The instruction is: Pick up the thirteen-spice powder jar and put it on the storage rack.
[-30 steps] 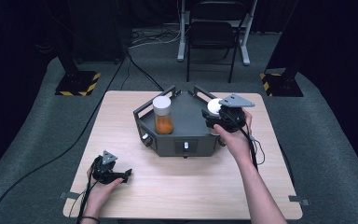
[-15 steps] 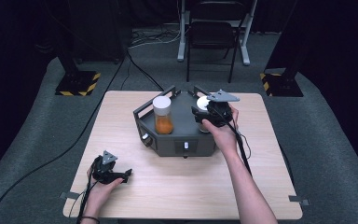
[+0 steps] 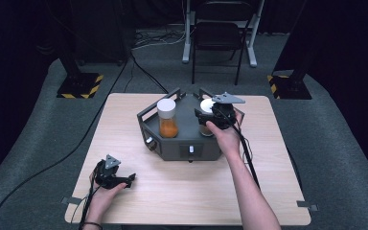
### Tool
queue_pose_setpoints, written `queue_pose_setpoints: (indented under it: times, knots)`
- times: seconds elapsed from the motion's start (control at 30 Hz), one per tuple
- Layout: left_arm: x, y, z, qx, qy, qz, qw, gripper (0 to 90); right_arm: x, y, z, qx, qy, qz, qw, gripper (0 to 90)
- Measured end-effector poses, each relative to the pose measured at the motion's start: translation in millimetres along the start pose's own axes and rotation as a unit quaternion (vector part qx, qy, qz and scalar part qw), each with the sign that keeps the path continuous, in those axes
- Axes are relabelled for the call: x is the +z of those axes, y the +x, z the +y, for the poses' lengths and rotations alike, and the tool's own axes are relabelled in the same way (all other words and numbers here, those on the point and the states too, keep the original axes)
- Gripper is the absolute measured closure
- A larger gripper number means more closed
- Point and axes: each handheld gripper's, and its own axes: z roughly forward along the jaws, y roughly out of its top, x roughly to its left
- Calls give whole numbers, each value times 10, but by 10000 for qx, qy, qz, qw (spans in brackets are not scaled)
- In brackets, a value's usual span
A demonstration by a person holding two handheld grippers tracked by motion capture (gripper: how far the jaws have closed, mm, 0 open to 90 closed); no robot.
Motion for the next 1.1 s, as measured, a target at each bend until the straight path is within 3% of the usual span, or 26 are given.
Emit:
queue_pose_setpoints:
  times: [0.13,0.43,0.67,1.1]
  knots:
    - [0,0,0,1,1,-2,10000,40,6,-54,-21,146,-19,55,9999,293]
    - [1,2,2,6,3,-6,10000,40,-50,-127,29,152,20,201,9997,227]
    - [1,2,3,7,4,-6,10000,40,-179,-116,55,163,46,93,9998,127]
    - [2,2,3,9,4,-6,10000,40,-517,-251,-114,191,-59,162,9997,104]
